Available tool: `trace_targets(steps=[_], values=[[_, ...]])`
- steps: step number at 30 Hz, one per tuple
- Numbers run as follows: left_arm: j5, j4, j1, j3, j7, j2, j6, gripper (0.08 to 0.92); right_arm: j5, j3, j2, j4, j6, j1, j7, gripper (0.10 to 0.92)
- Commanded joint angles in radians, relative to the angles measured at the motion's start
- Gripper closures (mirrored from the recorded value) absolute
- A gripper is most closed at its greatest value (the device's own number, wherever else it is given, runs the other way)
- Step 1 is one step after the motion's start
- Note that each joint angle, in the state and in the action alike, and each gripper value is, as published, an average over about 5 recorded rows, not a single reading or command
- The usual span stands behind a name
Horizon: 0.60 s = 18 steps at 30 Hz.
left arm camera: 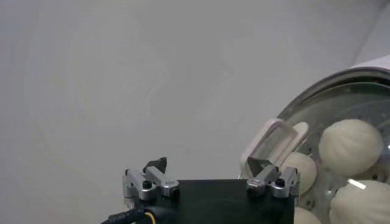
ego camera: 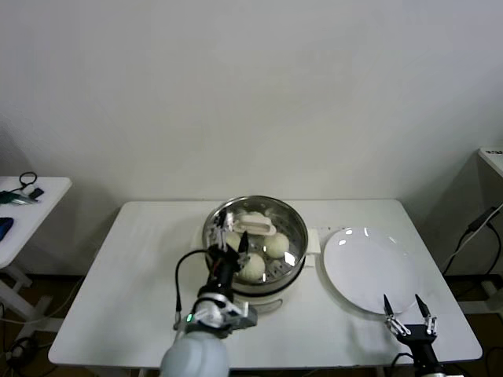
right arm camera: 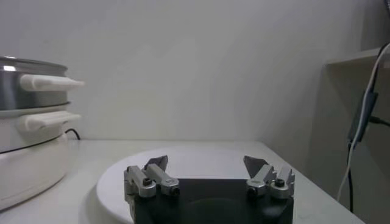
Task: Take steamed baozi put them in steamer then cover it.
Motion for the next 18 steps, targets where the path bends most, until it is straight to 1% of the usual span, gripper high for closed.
trace_targets(steps=[1, 3, 5, 7, 9, 11, 13, 18], values=[[-0.611, -0.072, 0.125, -0.426, -0.122, 0.025, -0.236, 0.177, -0.033, 0.000, 0.008, 0.018, -0.009, -0.002, 0.004, 0.203], [-0.818, -0.055, 0.140, -0.569, -0.123, 0.031, -0.255, 0.177, -0.042, 0.001, 0.011, 0.024, -0.012, -0.003, 0.005, 0.203], [-1.004, -0.020, 0.161, -0.697, -0.125, 0.057, -0.260, 0.177, -0.052, 0.002, 0.016, 0.029, -0.015, -0.003, 0.006, 0.203], [-1.160, 0.030, 0.192, -0.791, -0.135, 0.100, -0.274, 0.177, -0.062, 0.002, 0.024, 0.035, -0.020, -0.003, 0.008, 0.203], [-1.278, 0.081, 0.227, -0.851, -0.151, 0.141, -0.303, 0.177, -0.067, 0.000, 0.030, 0.042, -0.030, -0.003, 0.011, 0.203], [-1.347, 0.133, 0.260, -0.880, -0.170, 0.167, -0.357, 0.177, -0.070, -0.001, 0.035, 0.047, -0.039, -0.002, 0.012, 0.203], [-1.367, 0.180, 0.285, -0.884, -0.174, 0.172, -0.425, 0.177, -0.073, -0.003, 0.038, 0.046, -0.044, 0.000, 0.013, 0.203], [-1.365, 0.283, 0.316, -0.825, -0.137, 0.146, -0.551, 0.177, -0.076, -0.006, 0.043, 0.041, -0.049, 0.005, 0.012, 0.203]])
